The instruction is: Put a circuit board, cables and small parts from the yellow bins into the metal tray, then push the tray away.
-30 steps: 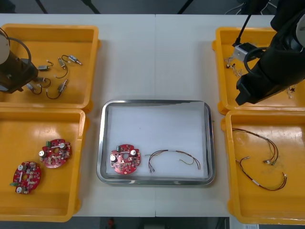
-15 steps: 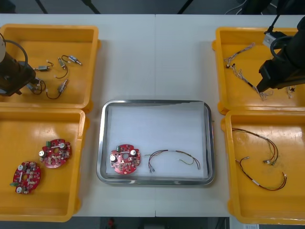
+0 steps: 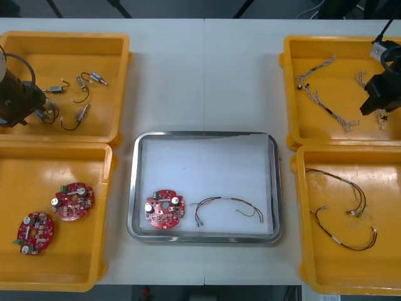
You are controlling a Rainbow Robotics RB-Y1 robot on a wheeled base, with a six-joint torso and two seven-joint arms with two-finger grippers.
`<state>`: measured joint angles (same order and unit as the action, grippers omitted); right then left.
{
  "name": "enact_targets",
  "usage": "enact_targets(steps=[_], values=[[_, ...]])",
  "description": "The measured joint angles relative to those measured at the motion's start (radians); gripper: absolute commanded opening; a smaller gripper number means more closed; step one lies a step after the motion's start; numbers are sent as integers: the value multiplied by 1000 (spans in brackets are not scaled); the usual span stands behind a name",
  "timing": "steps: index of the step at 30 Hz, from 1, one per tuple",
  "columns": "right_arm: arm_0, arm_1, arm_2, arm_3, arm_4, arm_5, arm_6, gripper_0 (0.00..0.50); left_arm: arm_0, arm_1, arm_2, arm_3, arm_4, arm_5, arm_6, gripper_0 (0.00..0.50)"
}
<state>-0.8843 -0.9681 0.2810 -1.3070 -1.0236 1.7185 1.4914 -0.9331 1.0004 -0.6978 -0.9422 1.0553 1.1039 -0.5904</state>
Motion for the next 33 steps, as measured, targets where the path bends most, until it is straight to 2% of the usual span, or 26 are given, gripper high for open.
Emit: enact_targets(steps=[3,10,14,17,18,19,20,23,25,29,33], values=[[-18,0,0,55,2,-30,58,500,0,0,0,1,0,0,0,500],[-54,0,0,165,24,-116,106,500,0,-1,-1,2,16,-5,-1,500],[-71,0,0,223,39,-180,185,500,0,-1,-23,2,50,-46,-12,500],[-80,0,6,261,49,-235,189,500,0,-1,-52,2,55,-60,-34,500],[-84,0,12,273,53,-256,189,500,0,-1,-59,2,55,-60,-41,481],[-88,0,22,286,57,-281,189,500,0,-1,-63,2,55,-60,-47,374],[-93,0,33,299,61,-302,189,500,0,-1,-64,2,55,-60,-52,200],[-113,0,75,347,73,-364,189,500,0,-1,-64,2,55,-60,-56,39],[-129,2,99,389,76,-398,190,500,0,-1,-64,2,55,-60,-56,0],[-162,18,113,484,80,-465,211,500,0,-1,-64,2,55,-61,-56,0],[-191,46,113,581,86,-541,320,500,0,-1,-64,2,55,-62,-57,0]])
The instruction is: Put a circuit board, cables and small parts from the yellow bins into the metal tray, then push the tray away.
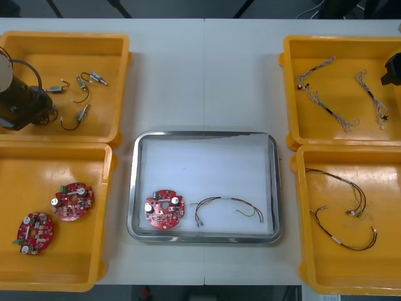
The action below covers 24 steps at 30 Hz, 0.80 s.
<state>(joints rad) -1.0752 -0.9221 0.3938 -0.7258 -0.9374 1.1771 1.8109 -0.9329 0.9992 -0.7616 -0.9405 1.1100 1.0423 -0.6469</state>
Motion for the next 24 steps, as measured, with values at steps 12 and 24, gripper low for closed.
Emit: enact_targets(steps=[12,24], values=[[-18,65,0,135,-11,-185,206,500,0,0,35,-25,-82,-18,0,0],[-18,89,-9,231,-65,-257,222,500,0,3,47,-101,-112,-18,0,0]])
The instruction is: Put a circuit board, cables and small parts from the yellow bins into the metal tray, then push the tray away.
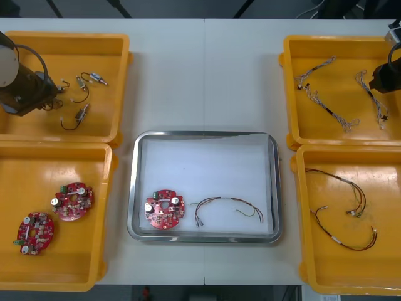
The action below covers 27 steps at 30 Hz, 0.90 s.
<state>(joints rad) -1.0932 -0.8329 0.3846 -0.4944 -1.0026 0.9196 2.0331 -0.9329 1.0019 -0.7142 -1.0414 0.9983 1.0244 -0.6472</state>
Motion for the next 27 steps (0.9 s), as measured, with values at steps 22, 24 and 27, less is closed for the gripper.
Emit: enact_targets(steps=[22,24,27], values=[[3,28,-27,89,-131,-90,1,500,0,0,-2,0,6,25,0,0],[8,28,-27,89,-141,-105,1,500,0,0,-2,2,6,25,0,0],[17,28,-27,89,-153,-119,1,500,1,0,-2,9,7,25,0,0]])
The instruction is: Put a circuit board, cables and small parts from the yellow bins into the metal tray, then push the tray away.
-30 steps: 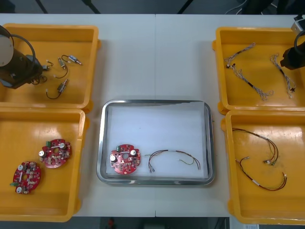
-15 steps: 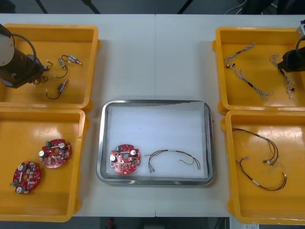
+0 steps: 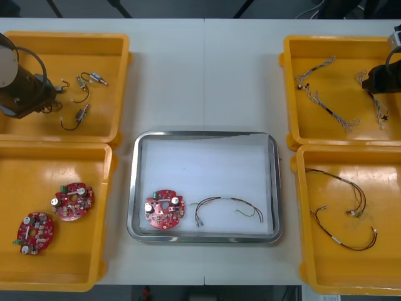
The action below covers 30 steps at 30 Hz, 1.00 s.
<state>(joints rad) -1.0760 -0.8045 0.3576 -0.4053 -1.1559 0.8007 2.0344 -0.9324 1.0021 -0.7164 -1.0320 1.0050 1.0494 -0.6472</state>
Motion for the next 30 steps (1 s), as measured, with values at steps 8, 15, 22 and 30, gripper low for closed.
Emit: enact_targets(steps=[8,15,22,30], values=[[31,0,0,0,-1,-8,14,500,6,0,0,19,13,0,0,8],[52,0,0,0,-3,-10,31,500,10,0,0,20,15,-1,0,258],[53,0,0,0,-8,-11,31,500,10,0,0,20,15,-1,0,451],[53,2,0,0,-13,-16,31,500,10,2,0,20,16,-2,0,459]])
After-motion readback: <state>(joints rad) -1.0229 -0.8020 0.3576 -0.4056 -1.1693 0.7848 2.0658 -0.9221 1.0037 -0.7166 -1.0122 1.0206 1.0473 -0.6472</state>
